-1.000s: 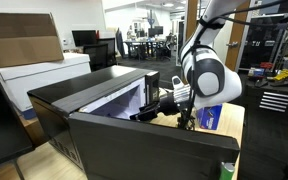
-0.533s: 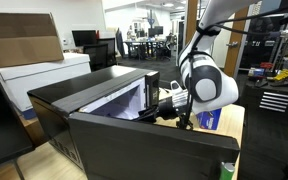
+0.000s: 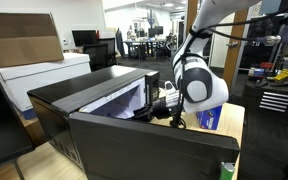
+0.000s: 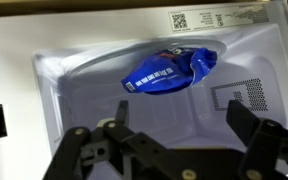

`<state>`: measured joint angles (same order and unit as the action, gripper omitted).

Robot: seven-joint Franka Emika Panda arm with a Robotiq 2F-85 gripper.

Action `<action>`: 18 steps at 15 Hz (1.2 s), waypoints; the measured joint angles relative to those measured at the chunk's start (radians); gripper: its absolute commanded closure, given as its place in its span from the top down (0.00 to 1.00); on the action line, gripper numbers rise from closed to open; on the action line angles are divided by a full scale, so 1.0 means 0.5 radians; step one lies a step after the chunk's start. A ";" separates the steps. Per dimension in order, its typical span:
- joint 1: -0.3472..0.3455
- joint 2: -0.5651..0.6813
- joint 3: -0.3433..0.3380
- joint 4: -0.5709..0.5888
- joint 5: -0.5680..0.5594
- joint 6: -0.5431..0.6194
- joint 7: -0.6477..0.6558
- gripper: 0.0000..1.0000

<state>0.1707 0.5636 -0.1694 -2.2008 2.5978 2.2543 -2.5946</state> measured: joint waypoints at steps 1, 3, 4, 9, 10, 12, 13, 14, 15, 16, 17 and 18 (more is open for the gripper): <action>0.000 0.008 0.001 0.011 0.000 0.000 0.000 1.00; 0.001 0.026 0.004 0.030 0.000 0.000 0.000 1.00; 0.002 0.032 0.007 0.036 0.000 0.000 0.000 1.00; 0.005 0.076 0.038 0.059 0.000 0.000 0.000 1.00; 0.006 0.087 0.046 0.068 0.000 0.000 0.000 1.00; 0.009 0.110 0.058 0.096 0.000 0.000 0.000 1.00; 0.010 0.124 0.065 0.114 0.000 0.000 0.000 1.00; 0.011 0.134 0.070 0.128 0.000 0.000 0.000 1.00; 0.012 0.138 0.078 0.136 0.000 0.000 0.000 1.00; 0.014 0.137 0.084 0.139 0.000 0.000 0.000 1.00; 0.016 0.137 0.088 0.140 0.000 0.000 0.000 1.00; 0.017 0.137 0.090 0.140 0.000 0.000 0.000 1.00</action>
<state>0.1790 0.6323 -0.1246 -2.1310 2.5978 2.2542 -2.5946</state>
